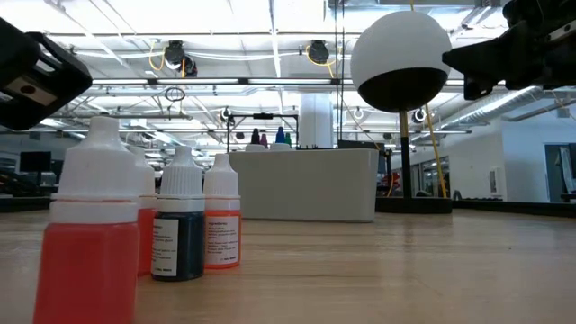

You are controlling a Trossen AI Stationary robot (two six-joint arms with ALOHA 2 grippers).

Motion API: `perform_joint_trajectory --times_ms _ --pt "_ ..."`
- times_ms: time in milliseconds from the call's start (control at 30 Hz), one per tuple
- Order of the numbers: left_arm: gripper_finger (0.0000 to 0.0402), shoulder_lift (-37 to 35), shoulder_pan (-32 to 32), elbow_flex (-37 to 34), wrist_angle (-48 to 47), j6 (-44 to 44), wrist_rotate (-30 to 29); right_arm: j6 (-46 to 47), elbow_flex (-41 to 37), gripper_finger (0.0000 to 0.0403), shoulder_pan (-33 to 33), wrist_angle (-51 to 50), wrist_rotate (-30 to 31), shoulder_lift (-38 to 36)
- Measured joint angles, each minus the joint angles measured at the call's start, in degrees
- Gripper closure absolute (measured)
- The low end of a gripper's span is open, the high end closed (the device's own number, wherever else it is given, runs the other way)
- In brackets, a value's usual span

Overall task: Pick & Place food coloring
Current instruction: Put the small orange food coloring bottle into the gray bin

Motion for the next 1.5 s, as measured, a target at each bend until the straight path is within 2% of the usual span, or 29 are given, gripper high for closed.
perform_joint_trajectory --times_ms 400,667,967,1100,1367,1500 --pt "0.0211 2.6 -0.1 0.0 0.4 1.4 0.2 0.0 0.0 0.0403 0.0 0.0 0.0 0.0" --pt "0.0211 2.6 -0.1 0.0 2.8 2.8 0.5 0.0 0.0 0.0403 0.0 0.2 0.0 0.0" --pt "0.0214 2.6 0.2 0.0 1.5 2.1 -0.3 0.0 0.0 0.0403 0.0 0.2 0.0 0.0" --pt "0.0238 2.6 0.8 0.0 1.3 0.9 -0.2 0.0 0.0 0.0403 0.0 0.2 0.0 0.0" --pt "0.0326 2.5 1.1 0.0 1.2 1.3 3.0 0.0 0.0 0.0403 0.0 0.2 0.0 0.0" --pt "0.0336 2.4 1.1 0.1 -0.2 2.6 3.1 0.0 0.0 0.0403 0.0 0.2 0.0 0.0"
